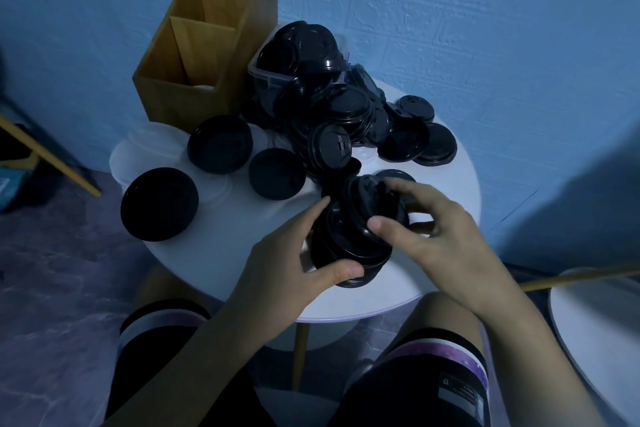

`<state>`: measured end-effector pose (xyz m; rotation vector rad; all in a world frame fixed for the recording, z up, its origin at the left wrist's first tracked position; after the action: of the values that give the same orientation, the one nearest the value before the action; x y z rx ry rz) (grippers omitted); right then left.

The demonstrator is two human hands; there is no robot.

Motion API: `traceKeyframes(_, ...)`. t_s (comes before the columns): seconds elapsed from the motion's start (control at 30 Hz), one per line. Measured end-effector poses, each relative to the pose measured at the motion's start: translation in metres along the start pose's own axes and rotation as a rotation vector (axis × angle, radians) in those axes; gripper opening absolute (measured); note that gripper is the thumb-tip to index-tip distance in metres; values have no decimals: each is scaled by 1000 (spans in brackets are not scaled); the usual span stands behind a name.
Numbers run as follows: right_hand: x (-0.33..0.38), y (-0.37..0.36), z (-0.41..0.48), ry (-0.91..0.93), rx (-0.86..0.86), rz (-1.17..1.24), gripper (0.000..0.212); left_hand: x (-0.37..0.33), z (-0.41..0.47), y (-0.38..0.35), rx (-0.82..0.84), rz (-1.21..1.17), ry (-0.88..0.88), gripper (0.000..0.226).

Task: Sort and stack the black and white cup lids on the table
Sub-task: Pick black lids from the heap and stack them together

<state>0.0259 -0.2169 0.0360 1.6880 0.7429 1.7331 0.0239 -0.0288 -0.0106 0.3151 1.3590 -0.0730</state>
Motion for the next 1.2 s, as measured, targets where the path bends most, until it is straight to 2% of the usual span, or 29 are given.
traceKeyframes(0.13,-5,2,0,19,80,23,59,3,1,0,5,18,6,87)
traceKeyframes(0.2,3,-8,-2,82,141,-8,63,4,1,-1,23,25,9,85)
traceKeyframes(0.33,15,-23,-6,177,215,-67,67,5,2,-3,55,53,5,95)
traceKeyframes(0.47,25,-27,-5,214,209,-124,58,0,1,-4,66,49,-7,81)
traceKeyframes(0.57,26,-31,-5,205,171,-138,60,-1,0,0,46,46,-19,72)
traceKeyframes(0.8,33,-46,2,206,204,-114,74,2,-1,24,20,93,-17,78)
traceKeyframes(0.97,44,-56,12,248,251,-158,73,3,6,39,-4,82,6,65)
traceKeyframes(1.2,59,-66,22,318,308,-236,68,9,3,48,1,23,23,71)
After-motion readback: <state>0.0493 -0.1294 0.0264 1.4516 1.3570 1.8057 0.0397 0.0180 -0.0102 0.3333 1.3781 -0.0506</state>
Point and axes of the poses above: each hand's wrist, its own z-axis towards the middle knuckle, its own y-axis out of the back of the hand, x = y × z, the point moved 10 cm from there along z, towards the middle knuckle, and after that the axes turned 15 degrees about -z, right-handed, at the moved point
